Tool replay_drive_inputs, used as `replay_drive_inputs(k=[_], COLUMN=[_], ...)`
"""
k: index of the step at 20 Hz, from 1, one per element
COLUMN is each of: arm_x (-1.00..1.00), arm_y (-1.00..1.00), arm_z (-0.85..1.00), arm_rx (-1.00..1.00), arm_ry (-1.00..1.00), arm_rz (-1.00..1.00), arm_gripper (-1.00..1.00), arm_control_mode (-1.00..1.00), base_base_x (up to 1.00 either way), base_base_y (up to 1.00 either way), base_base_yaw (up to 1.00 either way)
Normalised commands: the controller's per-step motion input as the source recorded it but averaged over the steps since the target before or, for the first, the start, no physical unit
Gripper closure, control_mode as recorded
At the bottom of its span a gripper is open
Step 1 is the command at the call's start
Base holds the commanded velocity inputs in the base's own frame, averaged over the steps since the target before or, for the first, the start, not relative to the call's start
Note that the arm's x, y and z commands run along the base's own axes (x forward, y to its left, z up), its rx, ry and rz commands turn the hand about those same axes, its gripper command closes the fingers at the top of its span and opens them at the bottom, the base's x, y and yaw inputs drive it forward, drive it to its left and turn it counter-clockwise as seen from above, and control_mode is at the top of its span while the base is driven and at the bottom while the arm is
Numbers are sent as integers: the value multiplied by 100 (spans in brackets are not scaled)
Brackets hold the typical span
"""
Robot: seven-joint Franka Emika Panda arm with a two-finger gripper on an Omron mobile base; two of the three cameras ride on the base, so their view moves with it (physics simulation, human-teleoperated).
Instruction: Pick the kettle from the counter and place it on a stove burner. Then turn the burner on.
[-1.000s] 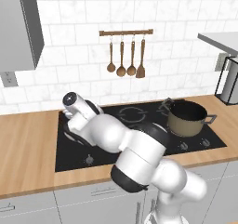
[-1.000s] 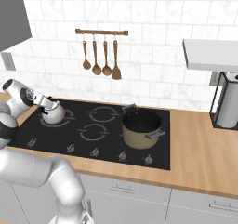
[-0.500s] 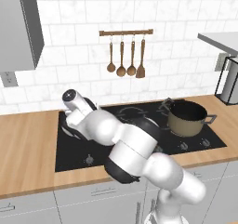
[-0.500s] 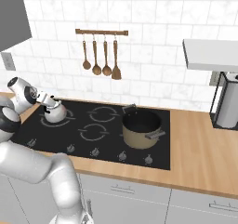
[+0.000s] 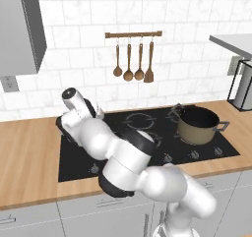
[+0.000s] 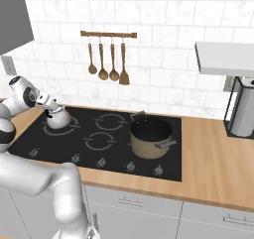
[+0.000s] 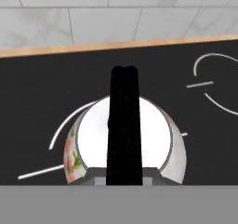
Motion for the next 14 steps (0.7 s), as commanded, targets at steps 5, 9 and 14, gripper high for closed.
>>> replay_drive_inputs(k=[5,9,14], arm_x=[0,0,0], arm_y=[0,0,0], arm_z=[0,0,0], arm_rx=[0,0,0], arm_ry=[0,0,0], arm_rz=[0,0,0], arm_gripper=[-100,-100,-100], arm_control_mode=[-100,-100,-100], base_base_x=[0,0,0], base_base_y=[0,0,0], base_base_yaw=[0,0,0])
